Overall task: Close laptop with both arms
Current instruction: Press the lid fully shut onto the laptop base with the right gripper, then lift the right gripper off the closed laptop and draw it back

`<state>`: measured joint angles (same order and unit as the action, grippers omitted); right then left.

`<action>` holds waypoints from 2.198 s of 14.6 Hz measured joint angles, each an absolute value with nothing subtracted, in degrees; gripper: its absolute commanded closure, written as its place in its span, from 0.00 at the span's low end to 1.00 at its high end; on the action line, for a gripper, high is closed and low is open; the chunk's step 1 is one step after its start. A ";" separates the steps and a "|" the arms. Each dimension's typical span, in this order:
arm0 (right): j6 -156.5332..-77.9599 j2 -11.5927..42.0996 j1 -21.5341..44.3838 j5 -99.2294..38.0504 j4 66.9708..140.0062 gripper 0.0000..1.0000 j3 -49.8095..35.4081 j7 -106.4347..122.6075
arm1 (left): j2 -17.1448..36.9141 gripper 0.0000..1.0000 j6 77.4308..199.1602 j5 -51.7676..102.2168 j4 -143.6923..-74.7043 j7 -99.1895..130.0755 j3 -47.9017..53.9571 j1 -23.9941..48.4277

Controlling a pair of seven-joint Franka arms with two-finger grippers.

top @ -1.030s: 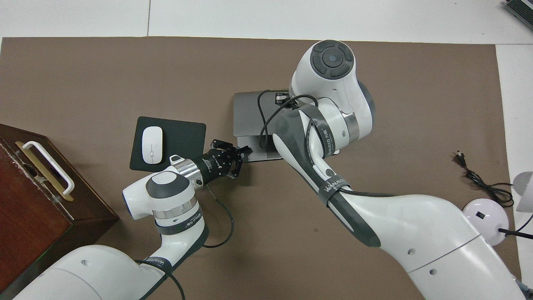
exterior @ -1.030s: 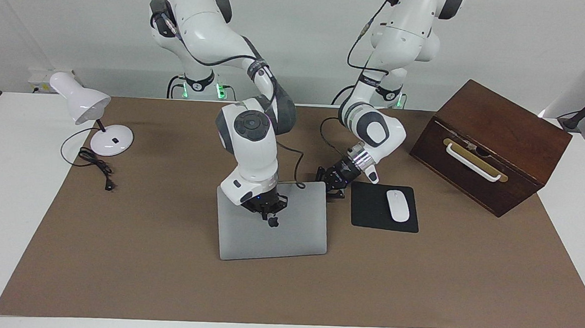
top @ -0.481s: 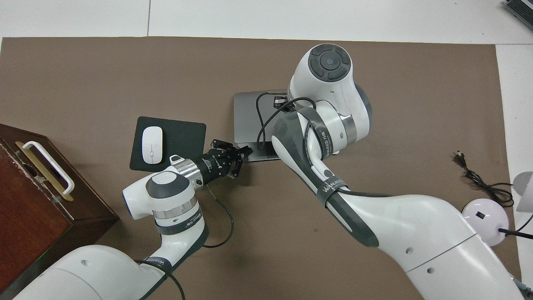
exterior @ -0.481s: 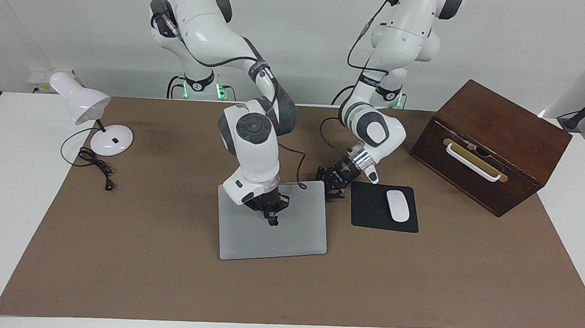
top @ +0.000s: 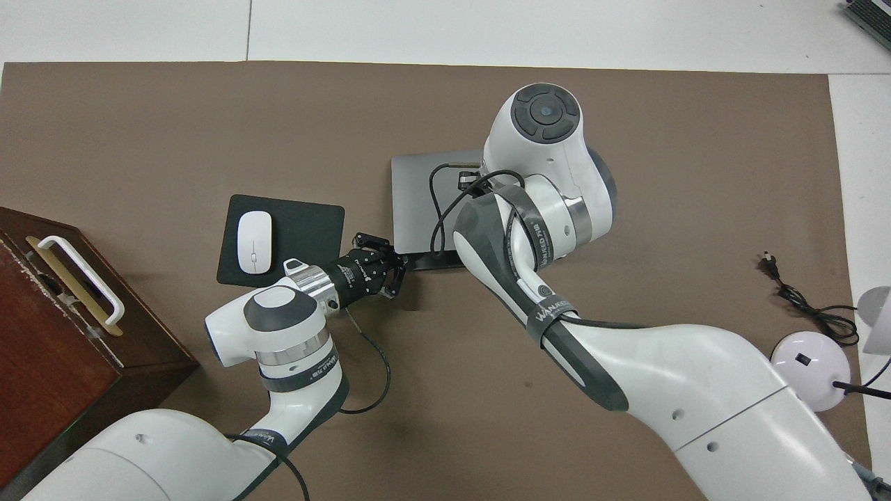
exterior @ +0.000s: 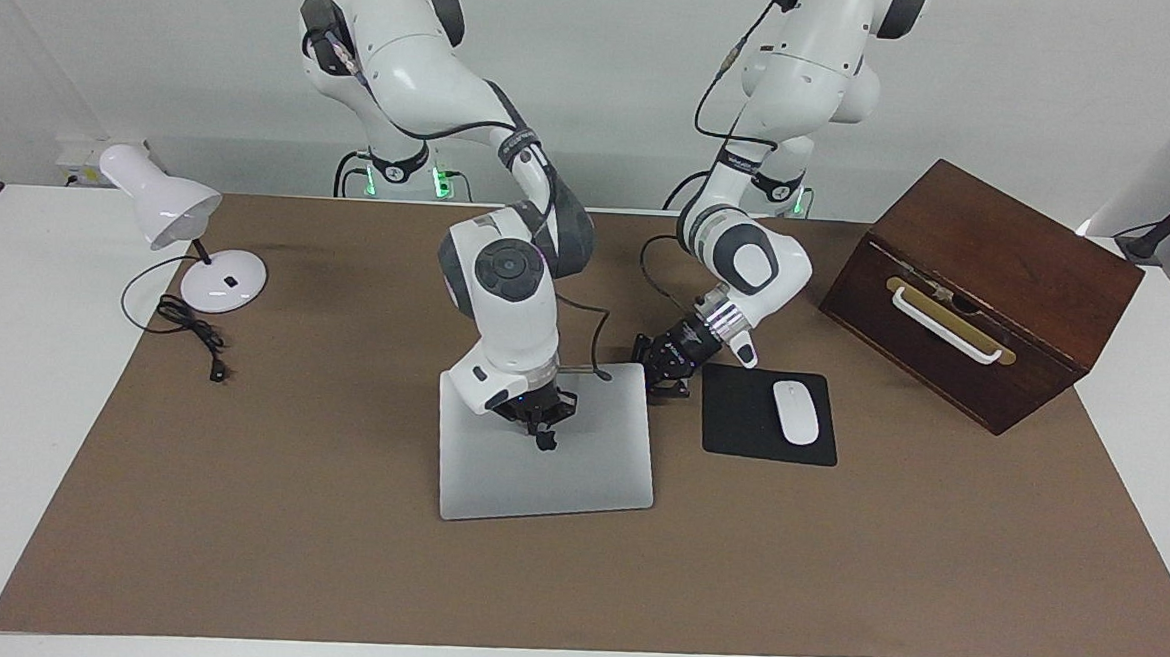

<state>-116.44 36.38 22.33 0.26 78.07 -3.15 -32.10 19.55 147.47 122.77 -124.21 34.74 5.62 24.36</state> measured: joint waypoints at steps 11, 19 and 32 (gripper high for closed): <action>-116.44 36.38 22.33 0.25 79.36 1.00 -3.15 -32.10 | 19.55 1.00 147.47 122.77 -124.21 34.73 5.62 24.35; -116.44 36.37 22.33 0.25 79.66 1.00 -3.15 -32.10 | 19.56 1.00 147.43 122.77 -124.21 34.73 5.62 24.33; -116.46 35.85 22.18 0.25 80.52 1.00 -3.14 -32.12 | 19.56 1.00 147.42 122.77 -124.21 34.73 5.62 24.32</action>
<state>-116.46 35.85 22.18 0.25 80.52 -3.14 -32.12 19.56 147.42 122.77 -124.21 34.73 5.62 24.32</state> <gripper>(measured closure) 0.991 0.991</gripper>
